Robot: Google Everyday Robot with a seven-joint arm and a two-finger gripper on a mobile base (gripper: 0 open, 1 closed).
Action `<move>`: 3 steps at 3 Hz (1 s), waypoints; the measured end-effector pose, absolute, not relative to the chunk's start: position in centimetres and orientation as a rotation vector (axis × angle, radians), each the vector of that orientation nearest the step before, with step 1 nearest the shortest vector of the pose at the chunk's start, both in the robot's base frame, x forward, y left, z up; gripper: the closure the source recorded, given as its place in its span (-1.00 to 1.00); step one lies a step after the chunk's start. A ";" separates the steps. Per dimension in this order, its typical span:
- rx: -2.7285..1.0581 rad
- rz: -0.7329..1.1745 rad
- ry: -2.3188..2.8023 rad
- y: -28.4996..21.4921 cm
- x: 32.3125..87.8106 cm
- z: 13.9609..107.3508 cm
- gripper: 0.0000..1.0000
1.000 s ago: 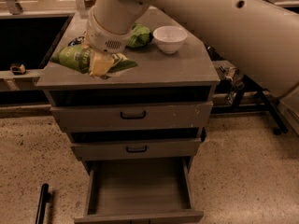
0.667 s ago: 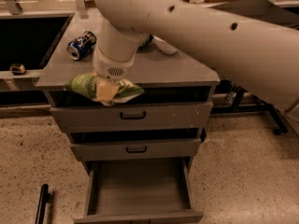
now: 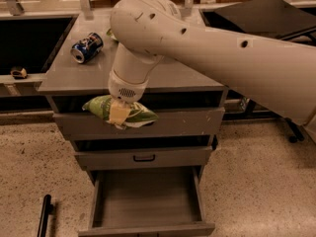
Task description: Place green jalapeno chip bag into bottom drawer
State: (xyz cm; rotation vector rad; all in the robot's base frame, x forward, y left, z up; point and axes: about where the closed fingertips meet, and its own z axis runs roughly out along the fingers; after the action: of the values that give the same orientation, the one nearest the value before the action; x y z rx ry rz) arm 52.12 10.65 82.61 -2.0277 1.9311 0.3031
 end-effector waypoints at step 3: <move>-1.939 0.638 1.900 8.5 48.1 58.4 1.00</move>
Offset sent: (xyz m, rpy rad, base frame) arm 0.0132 0.0003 -0.3199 0.4495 -0.0127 -0.1274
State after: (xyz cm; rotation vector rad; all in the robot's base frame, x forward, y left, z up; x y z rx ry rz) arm 48.13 8.46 58.38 -1.9393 1.8999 0.6384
